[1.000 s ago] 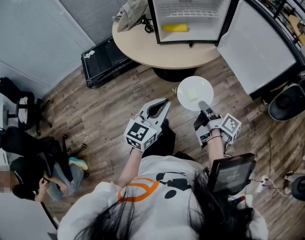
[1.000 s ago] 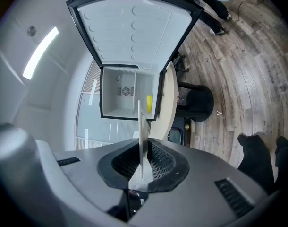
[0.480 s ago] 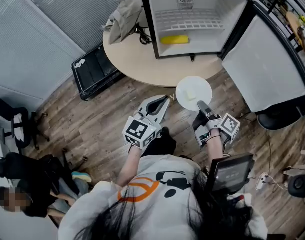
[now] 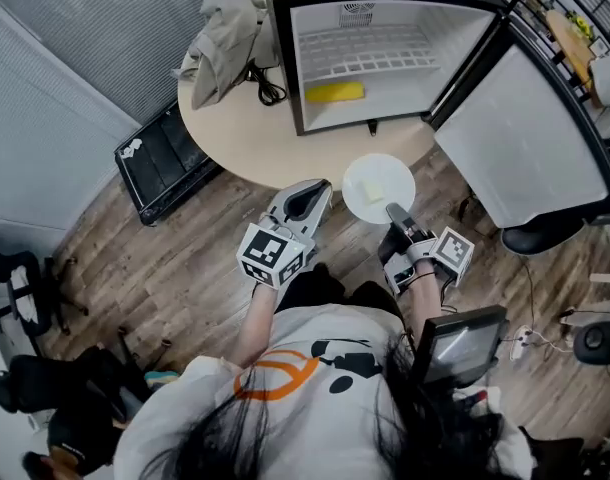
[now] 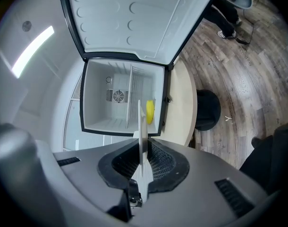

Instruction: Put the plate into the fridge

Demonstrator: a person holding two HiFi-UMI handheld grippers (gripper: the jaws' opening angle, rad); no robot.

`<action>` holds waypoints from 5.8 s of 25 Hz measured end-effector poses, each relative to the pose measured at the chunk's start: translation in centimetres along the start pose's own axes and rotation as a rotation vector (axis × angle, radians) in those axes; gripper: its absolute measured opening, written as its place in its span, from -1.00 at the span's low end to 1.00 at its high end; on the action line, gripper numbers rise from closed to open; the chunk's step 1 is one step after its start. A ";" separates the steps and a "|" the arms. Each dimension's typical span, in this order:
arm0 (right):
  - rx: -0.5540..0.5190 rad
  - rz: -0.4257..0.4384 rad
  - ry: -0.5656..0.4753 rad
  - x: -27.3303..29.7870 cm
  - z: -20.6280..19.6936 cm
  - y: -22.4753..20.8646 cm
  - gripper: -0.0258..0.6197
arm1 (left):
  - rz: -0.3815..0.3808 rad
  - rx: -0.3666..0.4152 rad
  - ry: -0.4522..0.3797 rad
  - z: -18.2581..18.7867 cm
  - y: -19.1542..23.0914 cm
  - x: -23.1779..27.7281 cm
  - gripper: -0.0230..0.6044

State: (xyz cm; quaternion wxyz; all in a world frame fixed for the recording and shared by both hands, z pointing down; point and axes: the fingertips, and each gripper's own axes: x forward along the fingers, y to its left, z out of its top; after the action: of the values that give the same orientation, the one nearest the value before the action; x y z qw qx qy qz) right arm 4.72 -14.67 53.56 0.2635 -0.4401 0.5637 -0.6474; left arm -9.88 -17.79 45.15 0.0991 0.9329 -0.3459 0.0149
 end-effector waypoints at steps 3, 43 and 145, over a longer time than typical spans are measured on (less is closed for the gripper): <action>0.002 -0.015 -0.026 -0.3 0.7 -0.2 -0.81 | -0.034 -0.008 0.008 -0.3 -0.2 0.9 -0.89; 0.188 -0.089 -0.157 18.4 17.7 -4.7 -0.81 | -0.043 0.062 0.127 -0.1 6.2 16.7 -0.89; -0.754 -0.070 0.025 4.2 -2.1 4.8 -0.81 | -0.018 0.012 0.100 -2.4 -3.0 -1.5 -0.89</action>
State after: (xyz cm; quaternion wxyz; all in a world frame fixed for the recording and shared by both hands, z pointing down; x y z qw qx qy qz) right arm 0.18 -18.18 50.17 0.0539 -0.5171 0.7502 -0.4085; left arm -8.97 -14.21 46.84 0.1110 0.9346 -0.3321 0.0627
